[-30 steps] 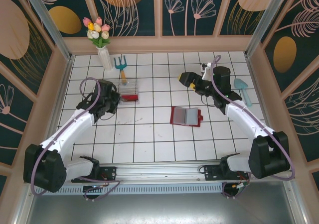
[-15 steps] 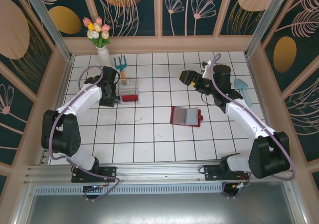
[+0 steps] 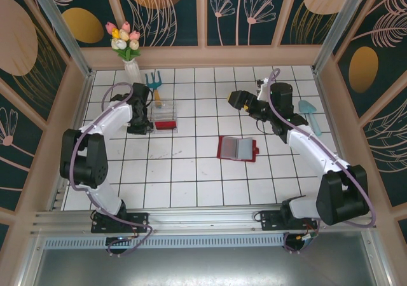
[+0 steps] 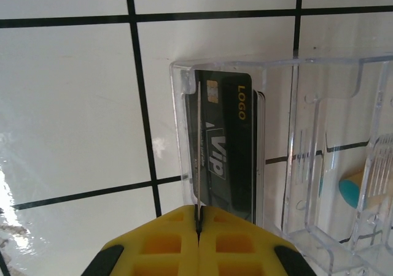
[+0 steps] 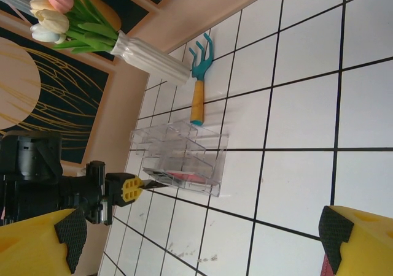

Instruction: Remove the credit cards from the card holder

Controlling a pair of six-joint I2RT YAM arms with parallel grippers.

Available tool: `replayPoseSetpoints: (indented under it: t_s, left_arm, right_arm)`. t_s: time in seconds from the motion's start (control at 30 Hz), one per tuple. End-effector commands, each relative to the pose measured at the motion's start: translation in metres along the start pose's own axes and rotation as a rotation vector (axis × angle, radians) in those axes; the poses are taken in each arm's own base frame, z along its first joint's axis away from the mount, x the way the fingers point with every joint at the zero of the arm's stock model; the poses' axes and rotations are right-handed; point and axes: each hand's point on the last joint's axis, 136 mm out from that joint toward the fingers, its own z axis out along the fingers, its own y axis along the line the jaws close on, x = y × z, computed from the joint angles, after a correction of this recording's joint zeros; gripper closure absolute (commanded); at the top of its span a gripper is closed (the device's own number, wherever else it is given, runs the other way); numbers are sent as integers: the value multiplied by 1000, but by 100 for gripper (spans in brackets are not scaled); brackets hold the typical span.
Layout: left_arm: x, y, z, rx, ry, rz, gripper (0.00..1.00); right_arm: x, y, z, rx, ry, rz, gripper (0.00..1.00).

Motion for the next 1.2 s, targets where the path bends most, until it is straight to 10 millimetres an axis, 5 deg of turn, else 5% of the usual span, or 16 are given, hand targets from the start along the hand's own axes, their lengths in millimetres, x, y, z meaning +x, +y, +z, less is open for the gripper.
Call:
replayPoseSetpoints:
  t_s: [0.0,0.43,0.57,1.17]
  left_arm:
    - [-3,-6,2,-13,-9,-21,100]
    - [-4,-6,9,-57,-19,-38,100]
    - [-2,-11,12,-68,-9,-32,90]
    - [-6,-16,-2,-92,25,-102,98]
  right_arm:
    - [-5,6,3,-14,-11,-23,1]
    - [-2,2,7,-12,3,-8,1]
    - [-1,2,9,-17,10,-4,1]
    - [5,-4,12,-15,21,12,1]
